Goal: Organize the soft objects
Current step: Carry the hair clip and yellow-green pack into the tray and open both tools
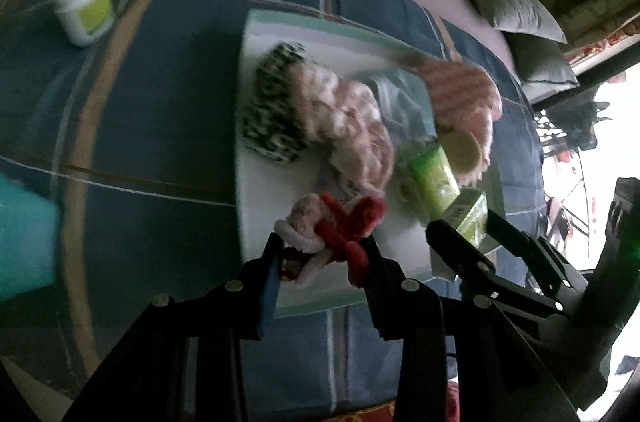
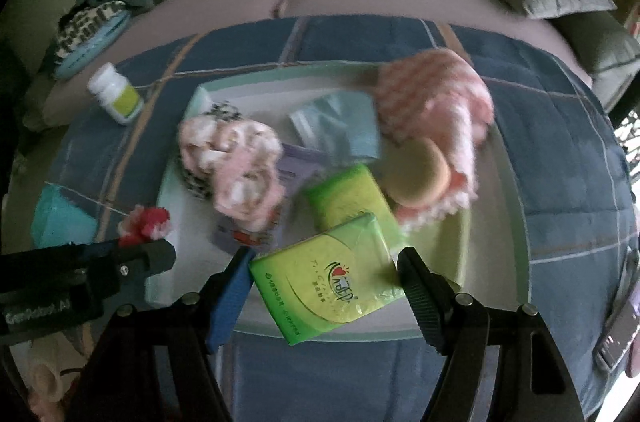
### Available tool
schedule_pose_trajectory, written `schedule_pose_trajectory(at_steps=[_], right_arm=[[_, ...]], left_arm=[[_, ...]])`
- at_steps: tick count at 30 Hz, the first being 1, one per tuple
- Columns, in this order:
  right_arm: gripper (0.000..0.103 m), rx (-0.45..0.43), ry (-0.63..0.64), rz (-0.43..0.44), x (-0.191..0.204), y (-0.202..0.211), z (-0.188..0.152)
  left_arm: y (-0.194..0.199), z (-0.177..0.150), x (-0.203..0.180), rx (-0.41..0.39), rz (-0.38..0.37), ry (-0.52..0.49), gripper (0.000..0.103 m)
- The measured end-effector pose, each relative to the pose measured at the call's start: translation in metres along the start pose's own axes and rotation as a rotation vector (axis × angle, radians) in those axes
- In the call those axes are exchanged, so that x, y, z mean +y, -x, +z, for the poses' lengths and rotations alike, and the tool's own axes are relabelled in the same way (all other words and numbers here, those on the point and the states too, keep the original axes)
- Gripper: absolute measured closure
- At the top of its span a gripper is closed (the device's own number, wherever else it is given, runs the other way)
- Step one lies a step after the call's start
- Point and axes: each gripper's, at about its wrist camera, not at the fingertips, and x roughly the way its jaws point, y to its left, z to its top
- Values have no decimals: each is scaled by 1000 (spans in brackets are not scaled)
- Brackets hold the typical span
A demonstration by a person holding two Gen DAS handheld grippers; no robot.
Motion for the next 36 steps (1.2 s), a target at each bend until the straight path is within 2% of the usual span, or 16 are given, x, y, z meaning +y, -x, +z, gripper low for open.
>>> schedule_pose_trajectory(at_steps=[2,5,7,14,15,16,17,22,26,29,36], right_arm=[[28,12,-14,-9,-4,-3,-2],[27,25,-25,-17,-7,-7,-4],[27,30,-31,-19,-7,-7,-5],[25,38,-49,-18,-6,-4,-10],[23,36,-51,-17,-6,-2,-11],[20,33,-52,-15,-6,0,-13],[17,29,-52,-14,-5,3,-14],[14,15,-31,-8,5,13,-19],[3,-2,-18,-5,15,22,-27],[0,-15,-7,-6,22,26,-33],[0,-26,-6,-8,35,33,-44]], left_arm=[[-6,0,-3,16,1,-11,63],[-14,-1,-4,32,-3,-12,56],[-13,-2,-2,28,-19,0,43],[2,-5,1,-3,-15,2,41],[5,-6,2,-13,-12,1,35],[7,-8,2,-21,-9,1,24],[11,-9,3,-35,-4,2,21],[31,-19,15,-93,40,19,19],[41,-27,26,-136,85,32,18],[47,-33,36,-158,122,42,18],[61,-45,54,-205,185,57,18]])
